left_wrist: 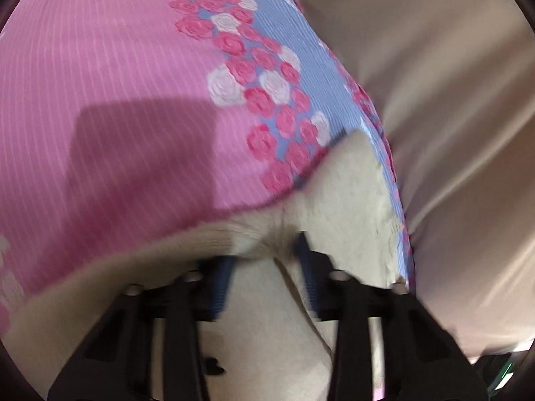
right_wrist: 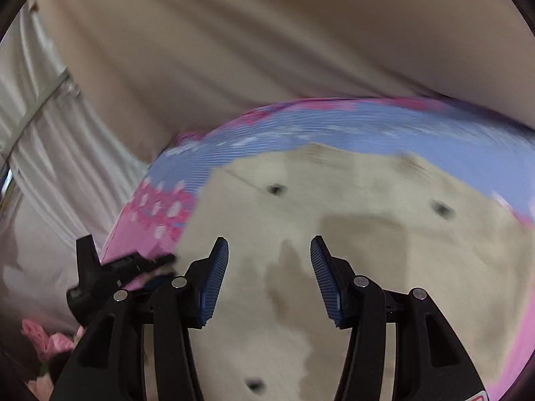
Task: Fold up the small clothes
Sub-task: 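Grasp the sweater hem with the left gripper while the right gripper grasps it too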
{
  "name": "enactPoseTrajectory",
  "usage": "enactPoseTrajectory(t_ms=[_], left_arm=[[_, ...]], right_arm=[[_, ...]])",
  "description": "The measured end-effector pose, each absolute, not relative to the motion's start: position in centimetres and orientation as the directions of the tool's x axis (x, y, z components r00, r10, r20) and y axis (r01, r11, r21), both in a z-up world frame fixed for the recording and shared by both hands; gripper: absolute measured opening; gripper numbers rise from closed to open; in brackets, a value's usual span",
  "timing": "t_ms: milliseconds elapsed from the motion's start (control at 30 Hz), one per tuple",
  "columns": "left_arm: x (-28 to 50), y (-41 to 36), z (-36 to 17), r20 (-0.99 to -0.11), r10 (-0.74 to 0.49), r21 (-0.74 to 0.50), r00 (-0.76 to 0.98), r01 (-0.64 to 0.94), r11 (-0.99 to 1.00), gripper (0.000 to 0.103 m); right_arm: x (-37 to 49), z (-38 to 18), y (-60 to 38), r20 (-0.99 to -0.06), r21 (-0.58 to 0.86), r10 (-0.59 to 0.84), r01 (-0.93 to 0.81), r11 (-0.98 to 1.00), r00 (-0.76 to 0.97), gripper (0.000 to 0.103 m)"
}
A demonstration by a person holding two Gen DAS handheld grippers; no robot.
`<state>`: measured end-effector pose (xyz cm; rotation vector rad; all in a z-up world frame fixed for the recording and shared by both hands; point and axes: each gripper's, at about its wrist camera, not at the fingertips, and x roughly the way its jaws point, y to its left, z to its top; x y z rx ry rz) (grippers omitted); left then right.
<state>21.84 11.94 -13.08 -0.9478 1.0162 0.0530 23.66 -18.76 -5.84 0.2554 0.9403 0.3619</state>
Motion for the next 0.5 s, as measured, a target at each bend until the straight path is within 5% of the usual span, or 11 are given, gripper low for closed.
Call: enactPoseTrajectory(t_ms=[100,267,367,500], left_arm=[[21.9,12.8,-13.7,-0.738,-0.384,-0.651,0.555,-0.433,0.624,0.013],[22.1,12.5,-13.6,-0.738,-0.391,-0.632,0.550,-0.360,0.687,0.013],[22.3,12.9,-13.7,-0.731,-0.409,-0.639,0.547,-0.337,0.692,0.013],[22.2,13.8,-14.0,-0.713,-0.422,-0.660,0.559,-0.334,0.673,0.013]], right_arm=[[30.2,-7.5,-12.1,-0.785,0.275,0.392,-0.297,0.914,0.480,0.055],[37.4,-11.9,-7.1,-0.847,0.257,0.343,-0.251,0.933,0.406,0.053],[38.9,-14.1,-4.6,-0.875,0.285,0.373,-0.295,0.912,0.309,0.009],[39.7,-12.0,-3.4,-0.809,0.316,0.441,-0.344,0.884,0.389,0.007]])
